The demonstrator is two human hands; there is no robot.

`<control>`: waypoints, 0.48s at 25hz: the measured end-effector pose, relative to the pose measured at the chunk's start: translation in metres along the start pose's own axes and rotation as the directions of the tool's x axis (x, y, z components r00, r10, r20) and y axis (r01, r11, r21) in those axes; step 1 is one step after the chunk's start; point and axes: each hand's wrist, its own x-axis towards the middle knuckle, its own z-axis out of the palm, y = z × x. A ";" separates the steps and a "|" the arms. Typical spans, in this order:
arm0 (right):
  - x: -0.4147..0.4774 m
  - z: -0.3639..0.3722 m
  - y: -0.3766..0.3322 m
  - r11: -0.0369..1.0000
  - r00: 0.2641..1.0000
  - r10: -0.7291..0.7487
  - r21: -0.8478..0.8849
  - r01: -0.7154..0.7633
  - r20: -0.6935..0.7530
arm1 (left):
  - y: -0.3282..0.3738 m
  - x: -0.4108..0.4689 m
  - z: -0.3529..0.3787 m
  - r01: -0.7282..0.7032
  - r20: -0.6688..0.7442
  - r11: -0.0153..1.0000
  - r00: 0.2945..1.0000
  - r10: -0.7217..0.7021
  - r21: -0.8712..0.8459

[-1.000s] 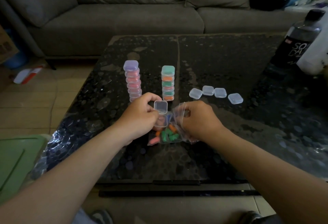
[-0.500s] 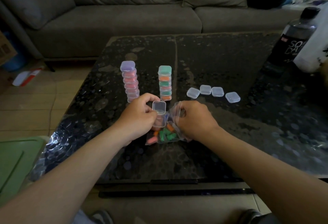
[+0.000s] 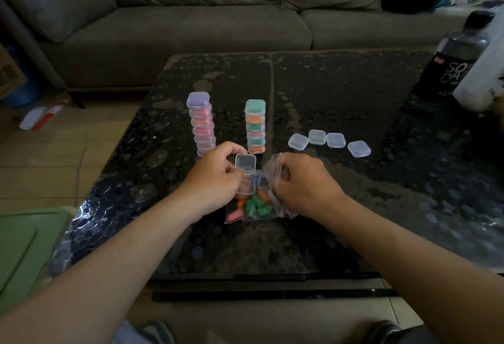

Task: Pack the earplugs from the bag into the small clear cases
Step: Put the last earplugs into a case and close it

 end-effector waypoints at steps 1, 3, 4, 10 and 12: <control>-0.002 -0.002 0.000 1.000 1.000 -0.007 -0.004 0.007 0.002 | 0.000 0.000 0.000 0.000 0.002 1.000 1.000 0.000 0.001; -0.008 -0.007 -0.002 1.000 1.000 -0.014 -0.006 0.014 0.005 | -0.002 0.000 0.000 0.002 0.004 1.000 1.000 -0.002 0.004; -0.011 -0.010 -0.002 1.000 1.000 -0.020 -0.008 0.020 0.006 | -0.003 0.000 0.000 0.003 0.007 1.000 1.000 -0.003 0.004; -0.021 -0.018 0.000 0.999 0.999 -0.045 0.007 0.045 -0.012 | -0.003 0.000 0.000 0.007 0.018 1.000 1.000 -0.007 0.014; -0.022 -0.020 0.001 0.999 0.999 -0.031 0.027 0.032 -0.034 | -0.003 -0.001 0.000 0.007 0.015 1.000 1.000 -0.007 0.017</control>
